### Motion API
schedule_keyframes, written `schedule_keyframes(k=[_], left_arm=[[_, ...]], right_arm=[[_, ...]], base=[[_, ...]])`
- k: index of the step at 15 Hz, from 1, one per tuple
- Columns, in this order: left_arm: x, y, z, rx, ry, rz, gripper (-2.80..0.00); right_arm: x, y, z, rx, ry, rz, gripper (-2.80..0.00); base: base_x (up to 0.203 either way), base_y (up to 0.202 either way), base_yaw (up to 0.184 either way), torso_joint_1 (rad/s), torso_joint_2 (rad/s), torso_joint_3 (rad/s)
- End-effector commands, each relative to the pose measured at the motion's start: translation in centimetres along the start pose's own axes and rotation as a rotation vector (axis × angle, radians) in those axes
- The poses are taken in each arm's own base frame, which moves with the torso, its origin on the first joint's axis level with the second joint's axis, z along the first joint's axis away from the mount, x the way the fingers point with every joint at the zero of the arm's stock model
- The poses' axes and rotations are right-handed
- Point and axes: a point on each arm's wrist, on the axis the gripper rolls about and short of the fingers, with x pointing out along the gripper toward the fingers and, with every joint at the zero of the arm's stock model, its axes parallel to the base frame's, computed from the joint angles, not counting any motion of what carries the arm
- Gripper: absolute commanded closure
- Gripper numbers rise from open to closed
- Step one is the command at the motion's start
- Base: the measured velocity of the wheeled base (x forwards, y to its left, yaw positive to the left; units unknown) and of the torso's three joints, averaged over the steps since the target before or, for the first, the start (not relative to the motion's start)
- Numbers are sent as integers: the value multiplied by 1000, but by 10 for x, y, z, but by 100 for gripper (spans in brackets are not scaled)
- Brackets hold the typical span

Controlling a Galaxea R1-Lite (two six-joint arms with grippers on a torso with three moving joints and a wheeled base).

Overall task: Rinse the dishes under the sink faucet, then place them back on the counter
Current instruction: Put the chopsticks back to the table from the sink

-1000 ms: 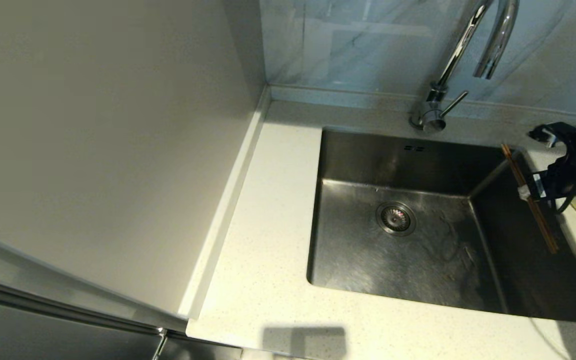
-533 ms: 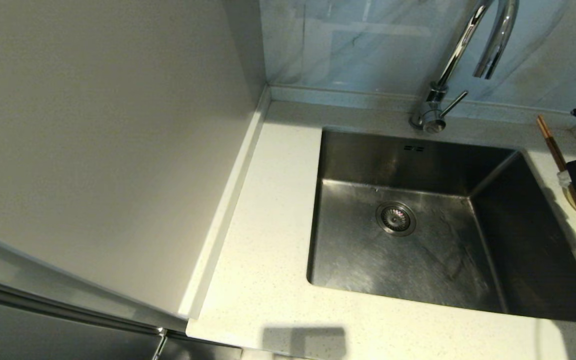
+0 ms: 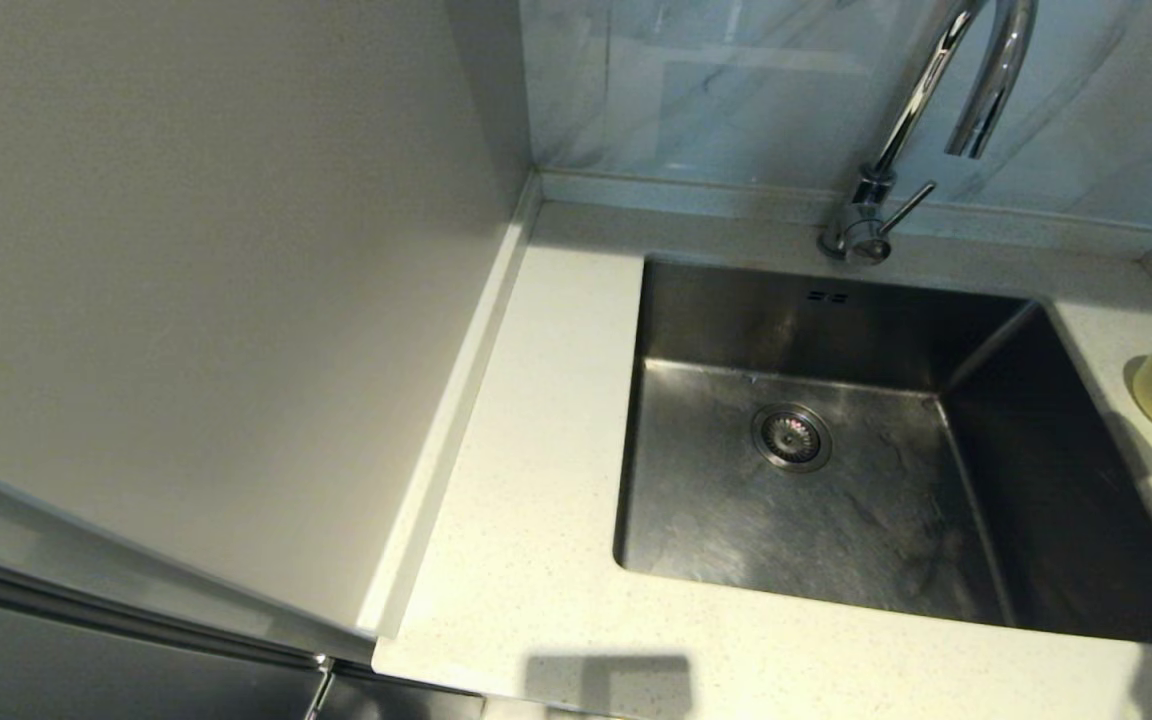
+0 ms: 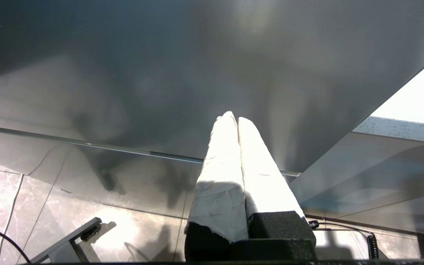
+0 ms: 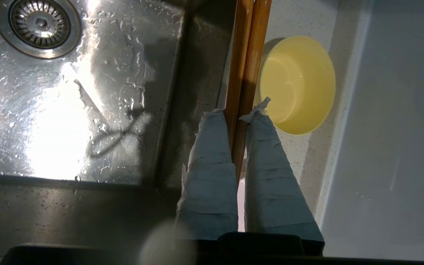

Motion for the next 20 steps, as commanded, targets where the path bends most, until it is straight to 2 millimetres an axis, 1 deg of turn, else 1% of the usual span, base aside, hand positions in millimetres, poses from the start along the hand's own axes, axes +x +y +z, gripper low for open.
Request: schedule_keyframes(k=[1,4,6,9,15,17,20], left_arm=[[0,0,0,-1,-3,1,0],[0,0,0,-1,-2,1,0],[0,0,0,-1,-3,1,0],[0,0,0,-1,-3,1,0],[0,0,0,-1,-3,1,0],[0,0,0,-1,-3,1,0],[0,0,0,-1,-3,1,0]], right_arm=[[-11,-2,1,2,-25,-16,0],[-9,-5,8,12,-90,-55,0],[-2,-8,14,19,-125,-104,0],[3,-16,21,-18,-178,-175,0],[13,-17,20,-28,-175,-183,0],[21,-29,16,-25,-141,-223,0],[34,-54,2,-203,-28,-318,0]], base=[[0,0,0,0,0,0],[0,0,0,0,0,0],[0,0,0,0,0,0],[0,0,0,0,0,0],[0,0,0,0,0,0],[0,0,0,0,0,0],[0,0,0,0,0,0]])
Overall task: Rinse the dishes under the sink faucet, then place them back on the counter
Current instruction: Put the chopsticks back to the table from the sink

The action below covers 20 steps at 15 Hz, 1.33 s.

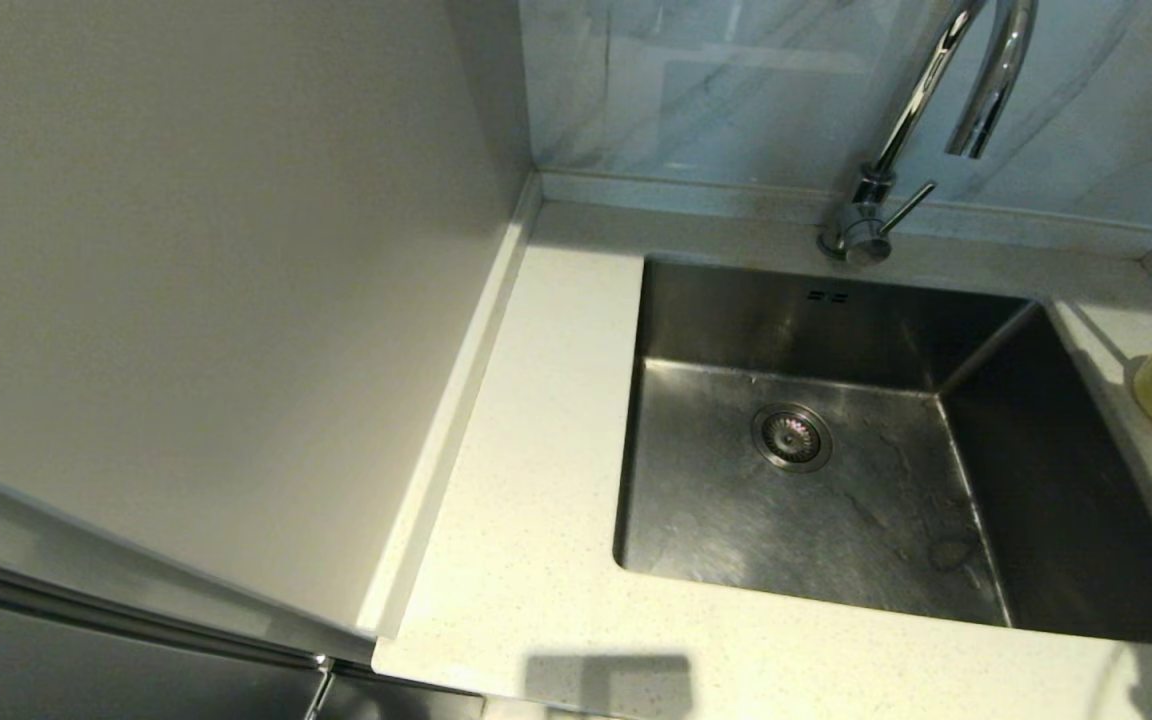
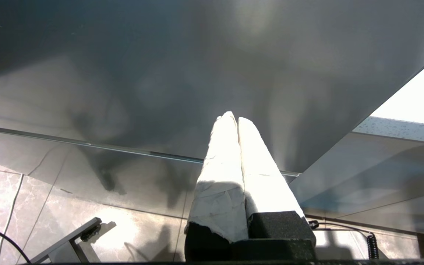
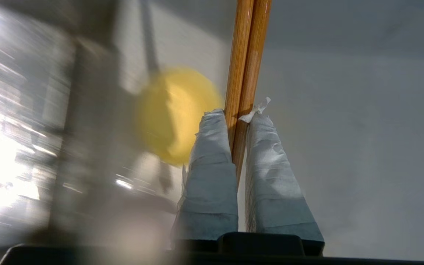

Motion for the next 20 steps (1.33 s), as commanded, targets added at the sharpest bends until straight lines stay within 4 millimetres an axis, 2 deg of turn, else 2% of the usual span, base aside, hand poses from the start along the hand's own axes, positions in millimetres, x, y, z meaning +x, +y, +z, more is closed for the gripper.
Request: schedule_keyframes(k=[1,3,4,5,6,7,8,11,15,17,20], left_arm=[[0,0,0,-1,-4,0,0],[0,0,0,-1,-4,0,0],[0,0,0,-1,-4,0,0],[0,0,0,-1,-4,0,0],[0,0,0,-1,-4,0,0],[0,0,0,-1,-4,0,0],[0,0,0,-1,-4,0,0],[0,0,0,-1,-4,0,0],[0,0,0,-1,-4,0,0],[0,0,0,-1,-4,0,0],[0,0,0,-1,-4,0,0]], right_arm=[[12,-12,-4,-96,37,-42,0],[11,-15,8,64,-50,11,0],[14,-10,4,130,-44,49,0],[18,-3,-9,117,7,65,0],[22,-4,-21,73,55,48,0],[23,-10,-24,15,72,20,0],[25,-16,-22,-28,72,0,0],[25,-17,-22,-104,115,18,0],[20,-18,-21,-148,333,144,0],[27,-15,-25,-109,442,209,0],[42,-8,-31,-30,497,221,0]], base=[[0,0,0,0,0,0],[0,0,0,0,0,0],[0,0,0,0,0,0],[0,0,0,0,0,0],[0,0,0,0,0,0],[0,0,0,0,0,0],[0,0,0,0,0,0],[0,0,0,0,0,0],[0,0,0,0,0,0],[0,0,0,0,0,0],[0,0,0,0,0,0]])
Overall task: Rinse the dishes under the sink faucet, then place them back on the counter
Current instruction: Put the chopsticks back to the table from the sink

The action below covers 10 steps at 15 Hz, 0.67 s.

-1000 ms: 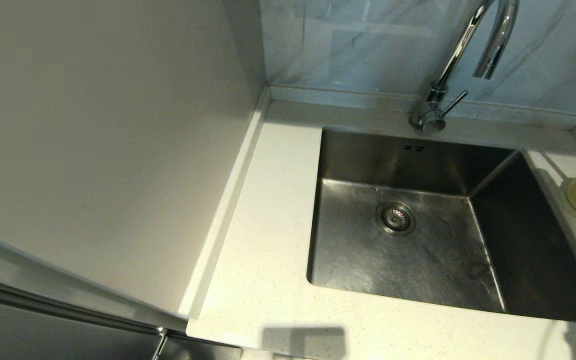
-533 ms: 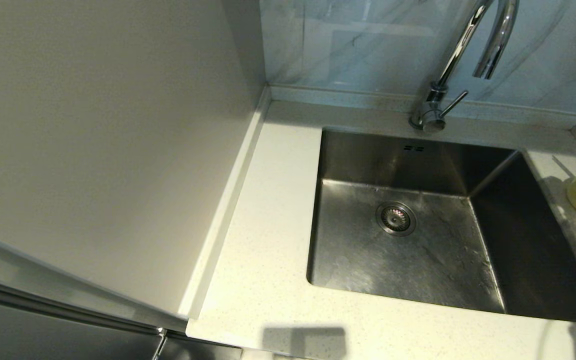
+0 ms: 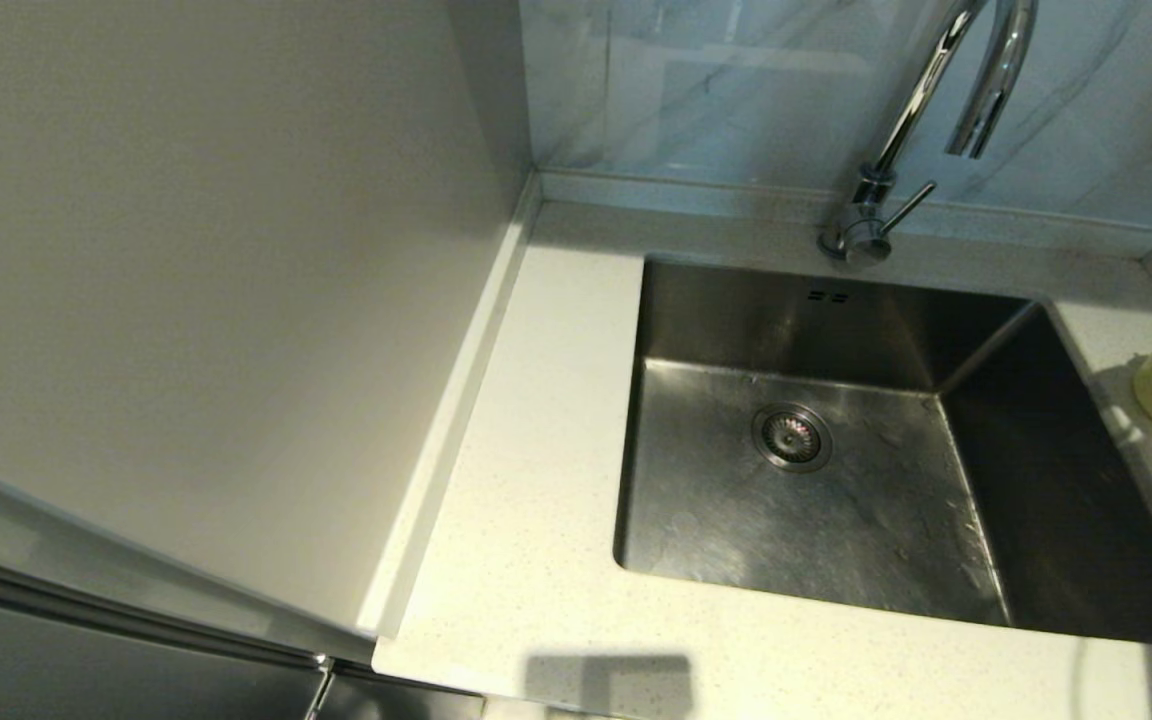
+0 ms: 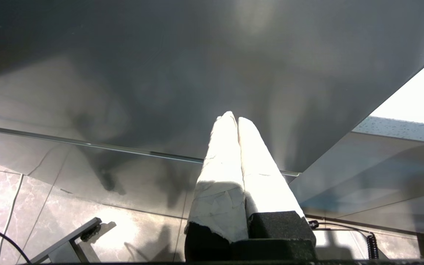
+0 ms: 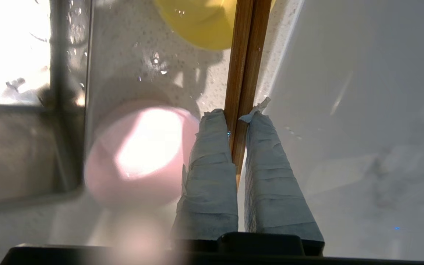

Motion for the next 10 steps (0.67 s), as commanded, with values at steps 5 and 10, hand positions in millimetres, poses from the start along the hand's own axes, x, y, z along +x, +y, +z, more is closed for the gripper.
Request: schedule_keyframes(k=[5,10], left_arm=[[0,0,0,-1,-4,1,0],[0,0,0,-1,-4,1,0]], right_arm=[[33,9,15,239,61,0,0],[59,12,28,328,90,-27,0]], base=[[0,0,0,0,0,0],[0,0,0,0,0,0]])
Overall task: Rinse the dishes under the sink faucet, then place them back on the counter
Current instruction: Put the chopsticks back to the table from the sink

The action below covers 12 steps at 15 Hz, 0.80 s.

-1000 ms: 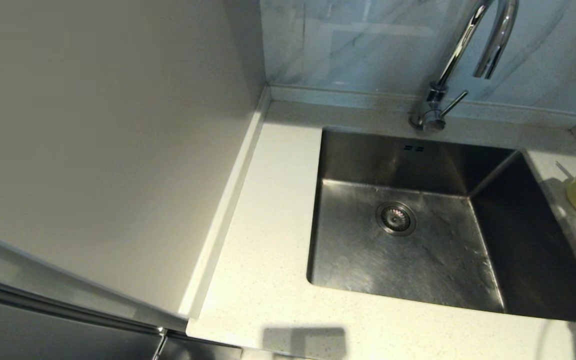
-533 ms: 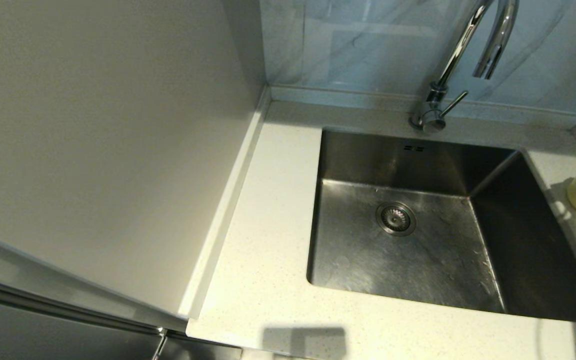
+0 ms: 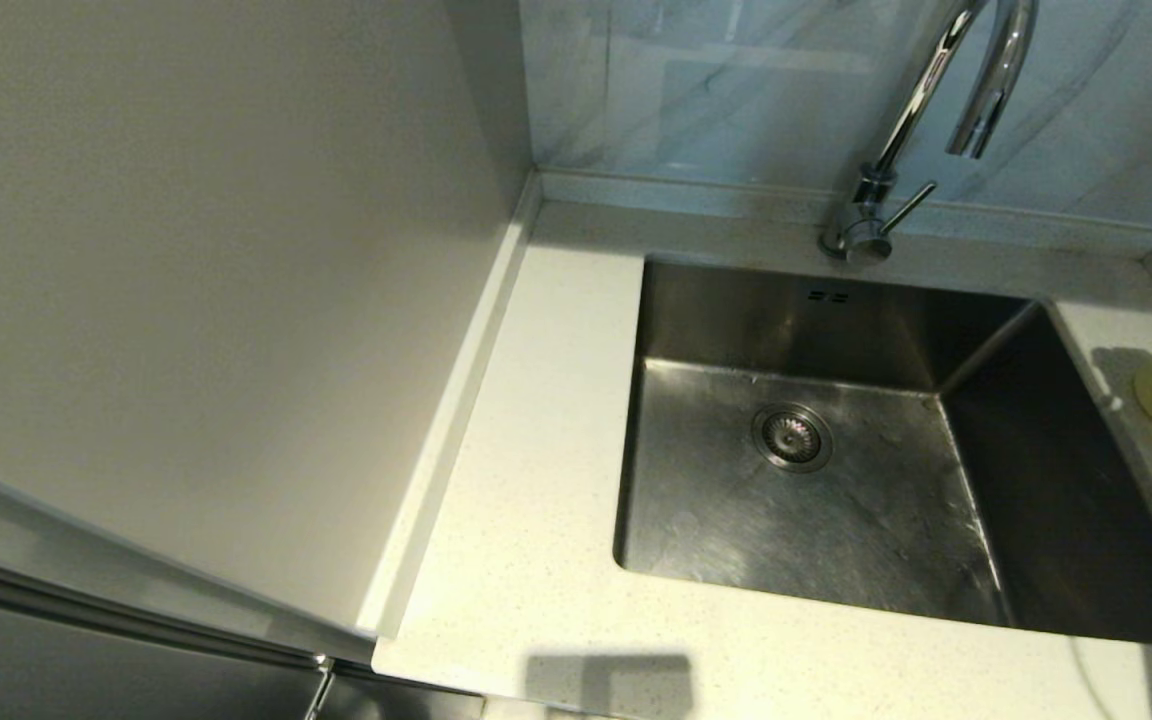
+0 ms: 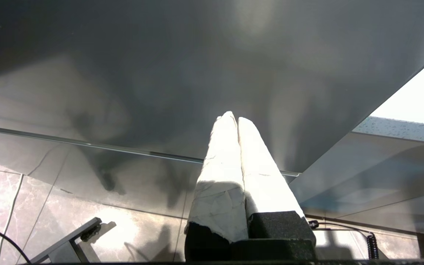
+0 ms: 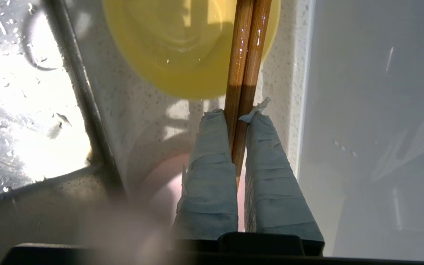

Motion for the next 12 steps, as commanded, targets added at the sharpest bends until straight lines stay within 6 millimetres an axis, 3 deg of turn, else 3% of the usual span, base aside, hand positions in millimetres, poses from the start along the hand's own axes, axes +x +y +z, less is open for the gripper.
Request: schedule_keyframes(k=[1,12], left_arm=[[0,0,0,-1,-3,0,0],[0,0,0,-1,-3,0,0]], right_arm=[[17,3,1,-8,36,1,0],[33,-2,-7,-39,95,-20,0]], base=[[0,0,0,0,0,0],[0,0,0,0,0,0]])
